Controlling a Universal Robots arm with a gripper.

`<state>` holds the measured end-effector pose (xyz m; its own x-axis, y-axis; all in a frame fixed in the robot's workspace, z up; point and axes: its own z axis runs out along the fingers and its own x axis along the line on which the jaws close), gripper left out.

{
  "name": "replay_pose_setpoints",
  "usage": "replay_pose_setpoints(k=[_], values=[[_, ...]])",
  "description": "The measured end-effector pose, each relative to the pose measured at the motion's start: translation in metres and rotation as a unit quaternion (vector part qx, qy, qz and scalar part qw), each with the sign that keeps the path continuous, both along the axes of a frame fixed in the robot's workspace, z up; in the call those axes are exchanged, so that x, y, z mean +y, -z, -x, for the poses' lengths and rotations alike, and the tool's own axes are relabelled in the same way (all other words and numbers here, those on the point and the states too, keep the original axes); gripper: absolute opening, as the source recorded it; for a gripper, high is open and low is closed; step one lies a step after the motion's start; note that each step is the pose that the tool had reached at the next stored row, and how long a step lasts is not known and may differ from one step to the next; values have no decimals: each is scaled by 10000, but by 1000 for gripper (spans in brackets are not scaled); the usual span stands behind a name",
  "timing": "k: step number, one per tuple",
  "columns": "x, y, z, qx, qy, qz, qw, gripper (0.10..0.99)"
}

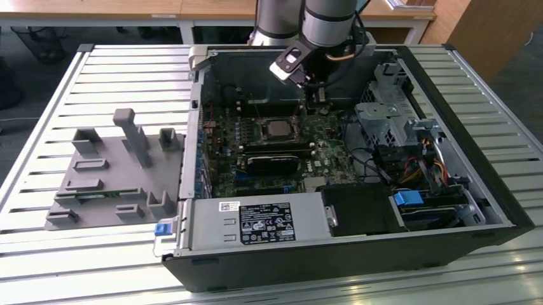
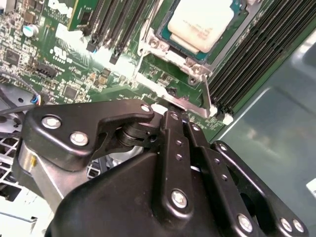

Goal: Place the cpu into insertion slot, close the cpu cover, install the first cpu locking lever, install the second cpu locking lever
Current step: 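Close the cpu cover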

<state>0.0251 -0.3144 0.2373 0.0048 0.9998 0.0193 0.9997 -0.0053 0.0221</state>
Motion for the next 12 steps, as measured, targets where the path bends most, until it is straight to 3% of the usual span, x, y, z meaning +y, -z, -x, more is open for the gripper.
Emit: replay_pose_setpoints(k=[12], values=[[1,46,167,0,0,0,10000,106]])
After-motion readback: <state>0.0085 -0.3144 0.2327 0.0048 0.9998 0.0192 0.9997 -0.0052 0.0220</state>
